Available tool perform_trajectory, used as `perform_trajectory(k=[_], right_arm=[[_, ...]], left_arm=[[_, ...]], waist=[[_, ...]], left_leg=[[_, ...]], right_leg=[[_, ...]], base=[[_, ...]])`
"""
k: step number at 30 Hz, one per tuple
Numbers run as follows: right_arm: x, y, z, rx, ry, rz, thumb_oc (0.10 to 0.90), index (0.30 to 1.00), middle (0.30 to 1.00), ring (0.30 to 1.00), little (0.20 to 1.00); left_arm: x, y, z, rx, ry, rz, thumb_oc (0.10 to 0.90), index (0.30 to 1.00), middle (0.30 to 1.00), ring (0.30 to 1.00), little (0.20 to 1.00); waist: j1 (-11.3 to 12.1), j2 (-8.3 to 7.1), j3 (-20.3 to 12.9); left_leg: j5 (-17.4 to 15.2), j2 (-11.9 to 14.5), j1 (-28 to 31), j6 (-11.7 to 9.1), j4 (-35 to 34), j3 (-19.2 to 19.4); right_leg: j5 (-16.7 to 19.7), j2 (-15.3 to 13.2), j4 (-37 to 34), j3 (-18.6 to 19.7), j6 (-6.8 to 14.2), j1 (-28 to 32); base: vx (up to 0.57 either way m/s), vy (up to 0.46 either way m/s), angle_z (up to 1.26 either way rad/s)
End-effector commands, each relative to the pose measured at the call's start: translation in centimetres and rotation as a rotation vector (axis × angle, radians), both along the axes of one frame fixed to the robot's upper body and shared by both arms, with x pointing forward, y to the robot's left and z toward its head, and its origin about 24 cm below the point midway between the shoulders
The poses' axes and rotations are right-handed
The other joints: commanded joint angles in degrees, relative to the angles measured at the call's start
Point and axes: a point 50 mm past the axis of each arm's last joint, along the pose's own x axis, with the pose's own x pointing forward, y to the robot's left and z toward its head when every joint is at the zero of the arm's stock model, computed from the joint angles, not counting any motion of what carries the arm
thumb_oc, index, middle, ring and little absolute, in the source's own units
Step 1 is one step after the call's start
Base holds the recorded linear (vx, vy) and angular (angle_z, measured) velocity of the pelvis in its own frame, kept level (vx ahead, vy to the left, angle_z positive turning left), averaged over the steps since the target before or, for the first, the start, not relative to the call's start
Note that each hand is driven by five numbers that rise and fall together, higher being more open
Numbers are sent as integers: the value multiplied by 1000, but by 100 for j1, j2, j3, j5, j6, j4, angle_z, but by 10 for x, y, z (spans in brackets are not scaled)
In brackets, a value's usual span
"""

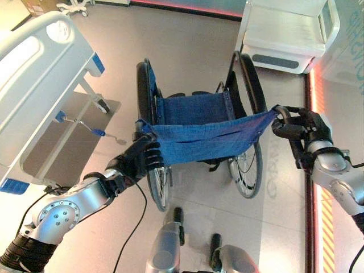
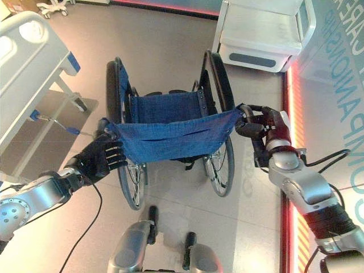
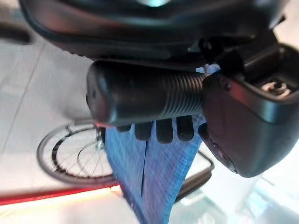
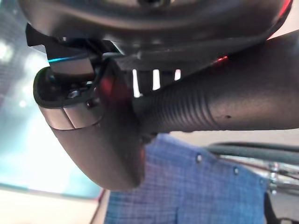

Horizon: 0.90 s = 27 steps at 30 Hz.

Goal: Push the wheelchair next to the bed

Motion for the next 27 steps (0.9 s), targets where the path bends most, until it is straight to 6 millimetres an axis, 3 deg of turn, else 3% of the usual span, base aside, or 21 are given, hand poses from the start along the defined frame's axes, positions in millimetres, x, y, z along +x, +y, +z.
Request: perform_trajectory(k=[1, 5, 6, 11, 12, 13, 16, 17, 18, 19, 20, 22, 24, 27], right_arm=[[-11, 35, -10, 23, 49, 232, 400, 300, 300, 300, 300], [-12, 35, -10, 42, 25, 214, 400, 300, 300, 300, 300], [-13, 36, -10, 47, 23, 209, 400, 300, 300, 300, 300], [-14, 38, -12, 78, 6, 190, 400, 300, 300, 300, 300], [-14, 38, -12, 78, 6, 191, 400, 300, 300, 300, 300], [-11, 42, -12, 71, -3, 205, 400, 300, 300, 300, 300], [-7, 44, -8, 51, -25, 221, 400, 300, 300, 300, 300], [-4, 44, 1, 29, -49, 233, 400, 300, 300, 300, 300], [-4, 44, 2, 27, -51, 234, 400, 300, 300, 300, 300], [0, 43, 10, 7, -75, 246, 400, 300, 300, 300, 300], [1, 43, 14, -2, -85, 250, 400, 300, 300, 300, 300], [4, 40, 24, -28, -104, 263, 400, 300, 300, 300, 300], [5, 41, 30, -36, -116, 271, 400, 300, 300, 300, 300], [2, 45, 33, -27, -121, 277, 400, 300, 300, 300, 300]], left_arm=[[11, 27, 47, -45, -272, 137, 400, 300, 300, 300, 300], [15, 25, 41, -30, -238, 107, 400, 300, 300, 300, 300], [16, 24, 40, -23, -231, 96, 400, 300, 300, 300, 300], [14, 24, 43, 8, -227, 51, 400, 300, 300, 300, 300], [14, 25, 43, 8, -227, 51, 400, 300, 300, 300, 300], [15, 26, 44, 3, -223, 51, 400, 300, 300, 300, 300], [16, 25, 45, 1, -227, 44, 400, 300, 300, 300, 300], [17, 27, 48, -6, -236, 38, 400, 300, 300, 300, 300], [17, 27, 48, -6, -238, 38, 400, 300, 300, 300, 300], [18, 29, 51, -17, -253, 39, 400, 300, 300, 300, 300], [19, 29, 52, -21, -259, 41, 400, 300, 300, 300, 300], [22, 26, 53, -35, -272, 44, 400, 300, 300, 300, 300], [25, 23, 54, -38, -278, 48, 400, 300, 300, 300, 300], [24, 21, 55, -23, -278, 51, 400, 300, 300, 300, 300]], waist=[[31, -50, -647], [94, -189, -826], [96, -204, -865], [184, -240, -1131], [186, -249, -1139], [204, -193, -1191], [183, -197, -1182], [181, -216, -1154], [173, -220, -1142], [133, -230, -1031], [95, -233, -975], [-103, -240, -774], [-280, -312, -663], [-472, -421, -586]], left_leg=[[1004, -107, -43, 151, -95, -20], [346, -416, -46, 465, 375, 14], [331, -456, -5, 486, 361, 15], [86, -923, 335, 912, 180, -123], [87, -931, 328, 916, 177, -117], [-69, -989, 479, 1029, 182, -63], [-128, -1038, 453, 1050, 278, -43], [-201, -1079, 353, 980, 510, -66], [-226, -1078, 344, 968, 561, -73], [-332, -1075, 312, 886, 850, -108], [-338, -1082, 312, 842, 958, -142], [-430, -1124, 408, 730, 1241, -255], [-820, -1175, 602, 778, 1377, -249], [-1422, -1208, 1038, 890, 1501, -406]], right_leg=[[-58, 433, -164, -853, 58, 776], [-317, 238, 431, -882, 242, 851], [-264, 213, 561, -913, 285, 805], [655, -47, 2506, -1034, 744, 216], [646, -58, 2526, -1028, 749, 199], [894, -283, 2955, -1135, 712, -141], [684, -175, 2502, -1212, 623, -243], [448, -136, 1658, -1278, 478, -278], [431, -144, 1539, -1288, 463, -284], [356, -196, 753, -1273, 357, -393], [421, -202, 468, -1223, 337, -467], [925, -273, -199, -972, 453, -652], [1531, -515, -508, -736, 715, -1035], [2169, -855, -727, -465, 947, -1718]], base=[[481, 222, -80], [476, 214, -56], [443, 233, -2], [356, 225, 10], [351, 234, 7], [304, 157, 7], [287, 59, 1], [200, -32, 0], [275, -89, -13], [179, -82, -24], [274, -104, -40], [336, -105, -11], [356, -139, 52], [527, -275, 84]])
